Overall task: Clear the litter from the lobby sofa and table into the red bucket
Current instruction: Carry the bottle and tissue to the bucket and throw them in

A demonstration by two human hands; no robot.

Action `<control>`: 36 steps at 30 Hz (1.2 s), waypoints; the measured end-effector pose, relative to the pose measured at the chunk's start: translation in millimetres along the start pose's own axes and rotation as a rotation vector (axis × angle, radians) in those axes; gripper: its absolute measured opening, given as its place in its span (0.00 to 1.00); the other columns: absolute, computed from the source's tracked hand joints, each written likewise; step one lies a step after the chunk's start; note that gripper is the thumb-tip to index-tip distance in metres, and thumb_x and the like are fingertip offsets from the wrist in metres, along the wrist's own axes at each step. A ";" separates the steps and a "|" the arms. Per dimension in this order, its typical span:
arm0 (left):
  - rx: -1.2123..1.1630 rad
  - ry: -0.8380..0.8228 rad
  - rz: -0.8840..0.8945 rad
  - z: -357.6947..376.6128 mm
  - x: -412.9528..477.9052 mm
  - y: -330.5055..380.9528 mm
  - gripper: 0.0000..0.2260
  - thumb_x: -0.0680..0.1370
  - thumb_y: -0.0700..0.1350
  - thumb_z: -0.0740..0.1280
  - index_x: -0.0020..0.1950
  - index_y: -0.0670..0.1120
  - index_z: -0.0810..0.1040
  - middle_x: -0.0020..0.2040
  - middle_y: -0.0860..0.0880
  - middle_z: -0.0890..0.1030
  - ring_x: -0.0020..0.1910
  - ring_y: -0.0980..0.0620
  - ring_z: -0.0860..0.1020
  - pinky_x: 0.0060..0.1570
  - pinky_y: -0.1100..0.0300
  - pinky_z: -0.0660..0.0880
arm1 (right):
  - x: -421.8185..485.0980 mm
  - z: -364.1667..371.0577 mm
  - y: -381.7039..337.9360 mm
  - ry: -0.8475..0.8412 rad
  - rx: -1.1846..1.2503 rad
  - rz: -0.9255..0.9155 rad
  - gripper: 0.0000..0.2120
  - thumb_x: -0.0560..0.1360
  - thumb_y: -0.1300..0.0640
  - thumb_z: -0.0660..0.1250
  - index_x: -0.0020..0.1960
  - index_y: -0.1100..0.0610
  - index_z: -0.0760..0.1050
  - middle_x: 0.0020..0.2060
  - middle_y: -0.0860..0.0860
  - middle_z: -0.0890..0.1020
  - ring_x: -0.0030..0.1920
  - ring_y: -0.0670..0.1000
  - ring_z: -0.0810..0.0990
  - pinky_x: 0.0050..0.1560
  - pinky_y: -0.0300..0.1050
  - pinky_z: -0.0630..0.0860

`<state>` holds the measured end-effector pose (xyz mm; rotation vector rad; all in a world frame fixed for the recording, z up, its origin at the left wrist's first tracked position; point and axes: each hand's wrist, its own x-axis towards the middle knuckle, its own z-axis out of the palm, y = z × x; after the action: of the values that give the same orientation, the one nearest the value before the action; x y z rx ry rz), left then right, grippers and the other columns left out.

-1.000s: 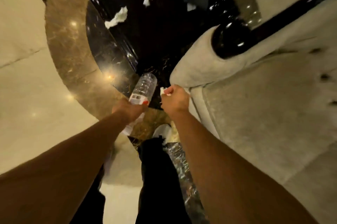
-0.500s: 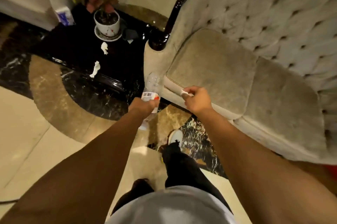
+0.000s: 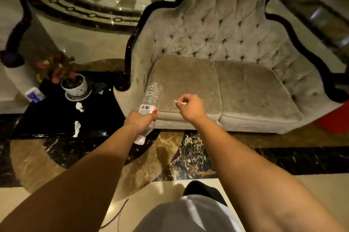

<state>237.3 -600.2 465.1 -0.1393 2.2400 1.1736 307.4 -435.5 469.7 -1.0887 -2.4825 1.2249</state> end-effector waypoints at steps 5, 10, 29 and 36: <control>0.043 -0.104 0.069 41.7 2.7 40.6 0.18 0.63 0.53 0.75 0.46 0.48 0.72 0.44 0.45 0.80 0.44 0.43 0.81 0.46 0.50 0.81 | 16.1 -40.1 23.4 0.063 0.038 0.094 0.05 0.74 0.54 0.70 0.39 0.52 0.81 0.39 0.53 0.85 0.41 0.52 0.80 0.42 0.40 0.71; 0.066 -0.170 0.110 83.9 19.3 79.4 0.22 0.64 0.49 0.75 0.55 0.44 0.75 0.47 0.43 0.82 0.44 0.43 0.81 0.45 0.51 0.80 | 58.0 -79.8 46.8 0.205 0.112 0.212 0.07 0.74 0.53 0.69 0.38 0.53 0.79 0.40 0.55 0.85 0.42 0.55 0.81 0.39 0.39 0.68; 0.473 -0.544 0.601 428.6 -19.4 280.0 0.12 0.68 0.48 0.74 0.48 0.45 0.80 0.44 0.45 0.81 0.37 0.46 0.79 0.40 0.57 0.74 | 104.2 -342.2 255.8 0.649 0.037 0.532 0.07 0.75 0.53 0.64 0.43 0.53 0.78 0.45 0.58 0.83 0.48 0.59 0.80 0.41 0.44 0.71; 0.637 -0.887 0.710 621.3 -112.8 276.4 0.25 0.67 0.51 0.75 0.61 0.45 0.75 0.56 0.44 0.81 0.52 0.43 0.80 0.48 0.54 0.77 | 23.7 -437.4 385.9 0.867 0.013 0.822 0.07 0.74 0.50 0.64 0.42 0.52 0.77 0.40 0.54 0.83 0.43 0.57 0.81 0.42 0.50 0.78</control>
<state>517.0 29.8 458.0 1.2539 1.7149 0.5477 689.6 5.6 463.0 -2.1496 -1.3869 0.6191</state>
